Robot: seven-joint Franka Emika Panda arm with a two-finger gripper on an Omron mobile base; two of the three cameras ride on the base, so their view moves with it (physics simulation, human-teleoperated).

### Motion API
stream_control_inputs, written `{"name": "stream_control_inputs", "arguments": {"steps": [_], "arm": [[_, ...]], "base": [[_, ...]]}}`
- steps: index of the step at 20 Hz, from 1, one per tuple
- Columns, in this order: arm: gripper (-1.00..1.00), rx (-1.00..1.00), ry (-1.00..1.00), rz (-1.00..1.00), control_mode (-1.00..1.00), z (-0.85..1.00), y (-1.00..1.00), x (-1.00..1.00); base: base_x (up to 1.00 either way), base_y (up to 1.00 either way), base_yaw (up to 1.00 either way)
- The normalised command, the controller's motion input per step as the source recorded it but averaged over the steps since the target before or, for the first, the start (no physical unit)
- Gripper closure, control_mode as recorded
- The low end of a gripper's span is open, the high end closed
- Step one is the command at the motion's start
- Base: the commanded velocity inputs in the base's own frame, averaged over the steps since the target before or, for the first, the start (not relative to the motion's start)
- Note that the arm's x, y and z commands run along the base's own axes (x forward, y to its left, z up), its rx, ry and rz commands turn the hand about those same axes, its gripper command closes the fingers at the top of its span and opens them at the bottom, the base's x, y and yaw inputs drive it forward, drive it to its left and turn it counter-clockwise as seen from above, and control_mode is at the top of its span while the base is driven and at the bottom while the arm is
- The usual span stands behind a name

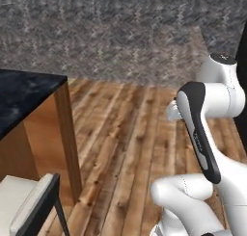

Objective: Pick up the metallic utensils from the counter and place them in the open drawer. Make sure not to pick up any wooden utensils.

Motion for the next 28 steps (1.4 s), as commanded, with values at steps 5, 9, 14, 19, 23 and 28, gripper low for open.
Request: {"name": "stream_control_inputs", "arguments": {"steps": [5,9,14,19,23,28], "arm": [[1.0,0.0,0.0,0.0,1.0,0.0,0.0,0.0],[1.0,0.0,0.0,0.0,1.0,0.0,0.0,0.0],[1.0,0.0,0.0,0.0,1.0,0.0,0.0,0.0],[1.0,0.0,0.0,0.0,1.0,0.0,0.0,0.0],[1.0,0.0,0.0,0.0,1.0,0.0,0.0,0.0],[1.0,0.0,0.0,0.0,1.0,0.0,0.0,0.0]], "base": [[1.0,-0.59,0.44],[1.0,-0.68,0.57],[0.99,-0.68,0.61],[0.95,-0.71,0.64],[0.84,-0.84,0.6],[0.75,-0.98,0.55]]}}
